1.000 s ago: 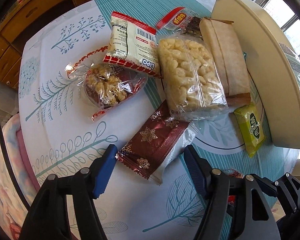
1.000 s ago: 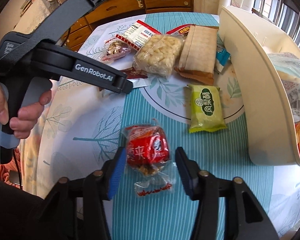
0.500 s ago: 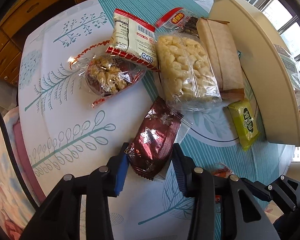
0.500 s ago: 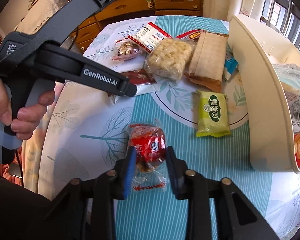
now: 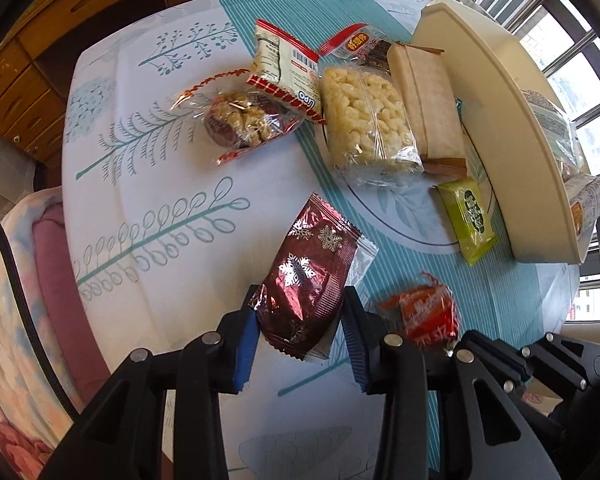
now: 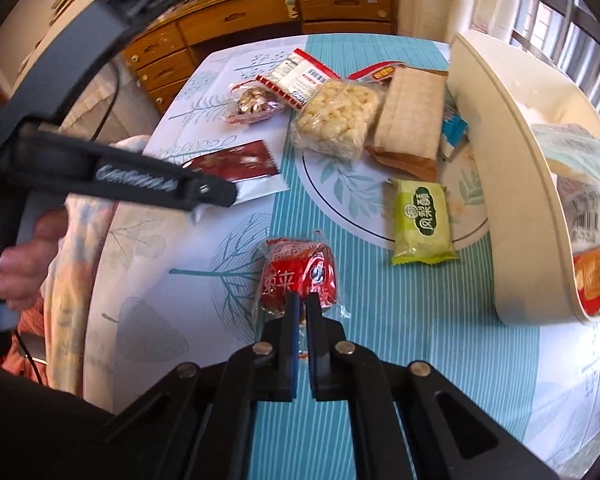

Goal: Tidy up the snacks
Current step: 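Close left gripper on dark red wrapper while right gripper closes on red packet, then carry dark red wrapper with left tool while right tool carries red packet to tray, then open right gripper over the tray while left gripper releases dark red wrapper there, then withdraw both tools from the tray toward the remaining snacks, then grasp clear nut bag with left gripper while right gripper grasps clear puffed-crisp bag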

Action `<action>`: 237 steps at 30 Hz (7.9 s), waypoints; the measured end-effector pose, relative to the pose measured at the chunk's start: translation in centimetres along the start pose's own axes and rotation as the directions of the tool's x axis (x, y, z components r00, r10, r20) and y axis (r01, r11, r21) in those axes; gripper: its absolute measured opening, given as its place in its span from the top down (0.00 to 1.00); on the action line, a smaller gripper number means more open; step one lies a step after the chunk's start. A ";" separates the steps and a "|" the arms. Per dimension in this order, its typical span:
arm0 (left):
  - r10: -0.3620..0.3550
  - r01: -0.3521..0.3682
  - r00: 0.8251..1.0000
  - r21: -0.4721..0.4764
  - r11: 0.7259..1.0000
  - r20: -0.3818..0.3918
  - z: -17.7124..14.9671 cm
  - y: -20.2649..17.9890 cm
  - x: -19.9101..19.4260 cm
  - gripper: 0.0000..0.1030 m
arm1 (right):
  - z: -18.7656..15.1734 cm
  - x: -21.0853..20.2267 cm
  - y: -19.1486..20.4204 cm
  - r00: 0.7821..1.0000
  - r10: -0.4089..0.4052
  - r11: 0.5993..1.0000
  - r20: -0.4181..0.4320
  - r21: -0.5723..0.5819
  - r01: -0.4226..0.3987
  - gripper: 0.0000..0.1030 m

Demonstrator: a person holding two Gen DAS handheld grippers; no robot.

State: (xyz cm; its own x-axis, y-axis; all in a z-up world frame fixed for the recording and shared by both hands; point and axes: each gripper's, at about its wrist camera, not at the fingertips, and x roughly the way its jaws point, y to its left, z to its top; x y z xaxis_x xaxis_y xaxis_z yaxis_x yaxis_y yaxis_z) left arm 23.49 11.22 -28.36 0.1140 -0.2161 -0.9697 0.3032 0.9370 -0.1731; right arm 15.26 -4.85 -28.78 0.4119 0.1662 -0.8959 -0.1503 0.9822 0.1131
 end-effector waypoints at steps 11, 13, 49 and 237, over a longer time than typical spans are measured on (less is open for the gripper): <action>-0.036 0.039 0.998 -0.061 0.997 0.045 -4.0 1.4 -4.9 0.64 | 0.4 -0.1 -1.3 0.998 0.017 0.992 -0.054 0.125 -0.010 0.71; -0.045 0.049 0.997 -0.075 0.996 0.058 -3.9 1.5 -5.5 0.64 | 0.6 0.3 -1.5 0.997 0.037 0.989 -0.074 0.145 -0.026 0.69; -0.068 0.101 0.985 -0.215 0.971 0.156 -6.7 3.1 -9.3 0.64 | 2.5 4.2 1.9 0.970 -0.120 0.993 -0.213 -0.022 0.118 0.54; -0.070 0.109 0.991 -0.397 0.911 0.111 11.6 6.0 5.0 0.50 | 11.7 8.4 0.5 0.974 -0.197 0.979 0.113 -0.032 0.202 0.38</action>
State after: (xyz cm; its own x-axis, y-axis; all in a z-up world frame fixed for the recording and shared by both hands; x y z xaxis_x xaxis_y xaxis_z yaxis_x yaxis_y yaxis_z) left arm 36.85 12.61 -32.27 0.1966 -0.3107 -0.9300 -0.0866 0.9393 -0.3321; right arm 29.19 -1.89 -31.24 0.5324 -0.0221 -0.8462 -0.0930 0.9921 -0.0844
